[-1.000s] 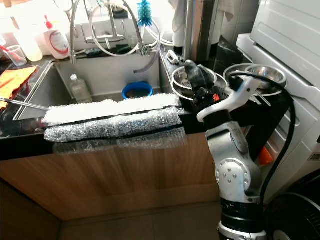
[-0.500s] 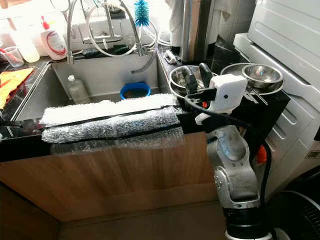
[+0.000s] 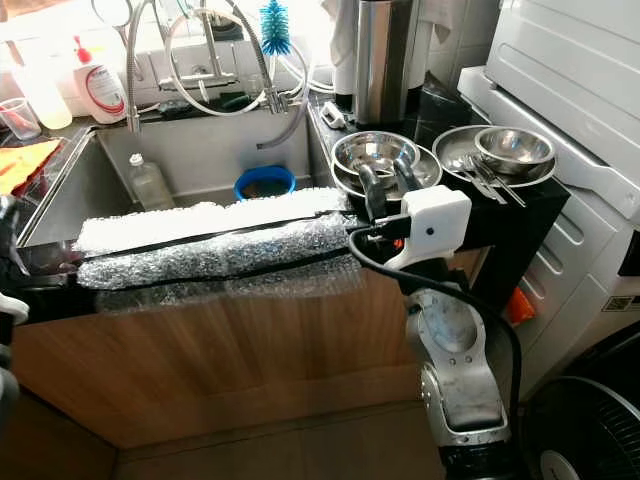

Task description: Kitchen organization

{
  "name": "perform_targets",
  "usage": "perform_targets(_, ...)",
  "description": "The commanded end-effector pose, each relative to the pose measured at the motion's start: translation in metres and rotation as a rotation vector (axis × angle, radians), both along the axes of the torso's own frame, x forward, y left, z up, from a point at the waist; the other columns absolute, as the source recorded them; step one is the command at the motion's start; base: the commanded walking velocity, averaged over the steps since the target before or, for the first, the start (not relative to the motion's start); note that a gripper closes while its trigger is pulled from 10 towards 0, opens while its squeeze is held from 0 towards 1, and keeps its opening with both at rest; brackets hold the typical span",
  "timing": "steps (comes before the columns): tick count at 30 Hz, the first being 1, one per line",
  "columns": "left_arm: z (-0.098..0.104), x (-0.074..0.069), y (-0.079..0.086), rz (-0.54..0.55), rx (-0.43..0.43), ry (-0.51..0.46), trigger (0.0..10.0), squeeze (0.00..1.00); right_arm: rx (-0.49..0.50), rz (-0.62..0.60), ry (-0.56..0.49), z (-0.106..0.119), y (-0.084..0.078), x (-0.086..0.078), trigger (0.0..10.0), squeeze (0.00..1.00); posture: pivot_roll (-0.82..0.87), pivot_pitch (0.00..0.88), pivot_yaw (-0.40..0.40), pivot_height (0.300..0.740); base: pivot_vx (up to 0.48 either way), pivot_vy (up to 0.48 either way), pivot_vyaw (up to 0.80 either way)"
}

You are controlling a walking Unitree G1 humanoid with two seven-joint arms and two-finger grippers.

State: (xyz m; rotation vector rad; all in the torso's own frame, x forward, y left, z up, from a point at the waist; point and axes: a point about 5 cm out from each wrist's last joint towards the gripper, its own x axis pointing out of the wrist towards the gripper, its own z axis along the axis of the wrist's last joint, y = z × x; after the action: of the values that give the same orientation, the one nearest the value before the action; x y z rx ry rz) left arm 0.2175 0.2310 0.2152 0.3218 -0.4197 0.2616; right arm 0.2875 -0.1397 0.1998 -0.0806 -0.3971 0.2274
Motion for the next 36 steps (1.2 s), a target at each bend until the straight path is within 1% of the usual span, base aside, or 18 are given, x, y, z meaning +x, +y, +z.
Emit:
perform_targets(1,0.001,-0.001,0.001,0.006,0.016,-0.012,10.0,0.00,-0.001,0.013,0.005,-0.004,0.004,-0.001,10.0,0.00,-0.11,0.000,0.074,0.740,0.000,0.000,0.00)
perform_targets(4,0.003,0.000,-0.002,-0.002,-0.034,-0.036,10.0,0.00,0.014,0.013,0.018,-0.009,0.006,-0.002,10.0,0.00,-0.11,0.000,0.072,0.740,0.000,0.000,0.00)
perform_targets(7,0.002,0.002,-0.009,-0.028,-0.072,-0.054,10.0,0.00,0.046,0.019,0.044,-0.014,0.009,-0.003,10.0,0.00,-0.11,0.000,0.068,0.740,0.000,0.000,0.00)
perform_targets(10,-0.004,0.003,-0.012,-0.031,-0.118,-0.047,10.0,0.00,0.058,0.019,0.055,-0.019,0.010,-0.004,10.0,0.00,-0.11,0.000,0.067,0.740,0.000,0.000,0.00)
perform_targets(14,-0.010,0.003,-0.016,-0.054,-0.106,-0.027,10.0,0.00,0.063,0.002,0.066,-0.024,0.008,-0.006,10.0,0.00,-0.12,0.000,0.073,0.740,0.000,0.000,0.00)
perform_targets(17,-0.010,0.003,-0.017,-0.069,-0.047,-0.014,10.0,0.00,0.035,-0.008,0.083,-0.030,0.004,-0.009,10.0,0.00,-0.11,0.000,0.074,0.740,0.000,0.000,0.00)
perform_targets(22,-0.010,0.000,-0.013,-0.056,-0.049,-0.021,10.0,0.00,0.031,-0.016,0.094,-0.033,0.002,-0.013,10.0,0.00,-0.11,0.000,0.070,0.740,0.000,0.000,0.00)
perform_targets(24,-0.008,0.001,-0.013,-0.058,-0.079,-0.040,10.0,0.00,0.030,-0.016,0.090,-0.031,0.001,-0.013,10.0,0.00,-0.11,0.000,0.067,0.740,0.000,0.000,0.00)
perform_targets(26,-0.008,0.001,-0.014,-0.059,-0.080,-0.040,10.0,0.00,0.031,-0.016,0.087,-0.030,0.002,-0.012,10.0,0.00,-0.11,0.000,0.068,0.740,0.000,0.000,0.00)
perform_targets(29,-0.010,0.003,-0.018,-0.066,-0.129,-0.051,10.0,0.00,0.039,-0.017,0.078,-0.027,0.001,-0.011,10.0,0.00,-0.11,0.000,0.064,0.740,0.000,0.000,0.00)
perform_targets(33,-0.016,0.007,-0.018,-0.060,-0.145,-0.046,10.0,0.00,0.033,-0.006,0.074,-0.025,0.003,-0.005,10.0,0.00,-0.13,0.000,0.027,0.740,0.000,0.000,0.00)
perform_targets(36,-0.018,0.007,-0.021,-0.045,-0.162,-0.054,10.0,0.00,0.018,0.006,0.060,-0.016,0.000,0.003,10.0,0.00,-0.13,0.000,-0.004,0.740,0.000,0.000,0.00)
